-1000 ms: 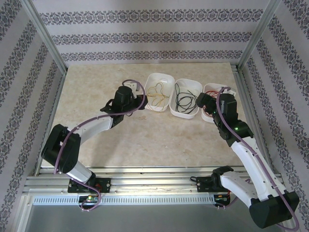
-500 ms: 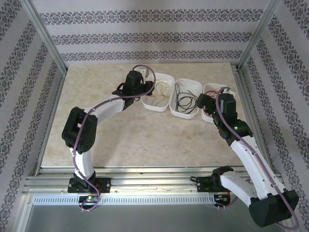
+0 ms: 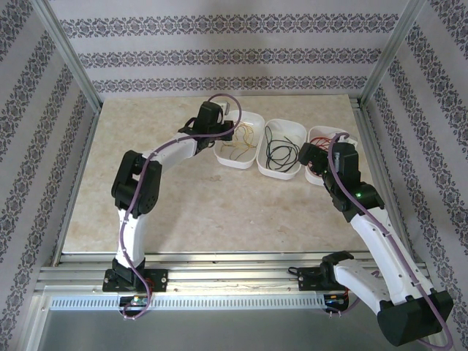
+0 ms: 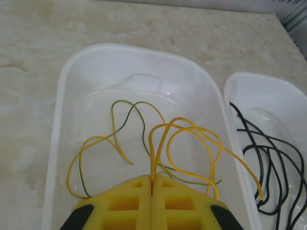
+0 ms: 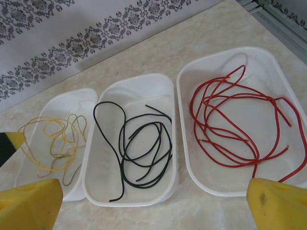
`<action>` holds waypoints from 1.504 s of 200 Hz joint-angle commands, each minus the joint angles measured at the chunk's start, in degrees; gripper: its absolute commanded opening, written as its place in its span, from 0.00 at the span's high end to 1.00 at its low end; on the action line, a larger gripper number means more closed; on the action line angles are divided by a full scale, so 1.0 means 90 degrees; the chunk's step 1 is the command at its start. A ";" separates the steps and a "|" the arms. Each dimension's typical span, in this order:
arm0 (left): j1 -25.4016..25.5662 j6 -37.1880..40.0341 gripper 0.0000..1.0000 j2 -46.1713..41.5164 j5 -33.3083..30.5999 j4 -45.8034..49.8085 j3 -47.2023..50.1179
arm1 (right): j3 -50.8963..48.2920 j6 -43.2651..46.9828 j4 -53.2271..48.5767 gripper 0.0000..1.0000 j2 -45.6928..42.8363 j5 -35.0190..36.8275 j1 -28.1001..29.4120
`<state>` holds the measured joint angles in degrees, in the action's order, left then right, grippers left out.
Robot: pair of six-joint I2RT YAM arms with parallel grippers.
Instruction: Untangle the cables
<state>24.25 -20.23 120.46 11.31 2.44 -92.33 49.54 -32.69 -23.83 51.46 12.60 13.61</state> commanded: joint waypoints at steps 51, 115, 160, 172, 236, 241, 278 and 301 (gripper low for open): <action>-0.0067 0.0412 0.93 0.0321 -0.0170 0.0601 -0.0400 | 0.0135 0.0027 -0.0019 0.02 0.0008 -0.0127 -0.0059; -0.0071 0.0476 0.78 0.0297 -0.0277 0.0716 -0.0474 | 0.0203 0.0007 -0.0007 0.02 0.0058 -0.0174 -0.0058; -0.0074 0.0462 0.72 -0.0069 -0.0246 0.0379 -0.0189 | 0.0187 -0.0011 -0.0020 0.02 0.0047 -0.0198 -0.0057; -0.0076 0.0469 0.69 -0.0216 -0.0265 0.0322 -0.0124 | 0.0183 -0.0011 -0.0021 0.02 0.0046 -0.0199 -0.0059; -0.0082 0.0500 0.35 -0.1341 -0.0534 0.0005 0.0455 | 0.0208 0.0028 0.0041 0.02 0.0063 -0.0189 -0.0056; -0.0086 0.0513 0.32 -0.1454 -0.0573 -0.0025 0.0535 | 0.0209 0.0044 0.0041 0.02 0.0063 -0.0189 -0.0054; -0.0100 0.0517 0.00 -0.2476 -0.0931 -0.0279 0.1470 | 0.0137 0.0128 0.0077 0.02 0.0017 -0.0122 -0.0063; -0.0134 0.0501 0.01 -0.3210 -0.1299 -0.0368 0.2286 | 0.0030 0.0146 0.0156 0.02 -0.0034 -0.0085 -0.0064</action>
<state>24.21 -15.97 97.08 4.19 1.17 -78.02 49.76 -32.64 -23.75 51.90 11.11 13.61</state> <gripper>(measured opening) 0.994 0.982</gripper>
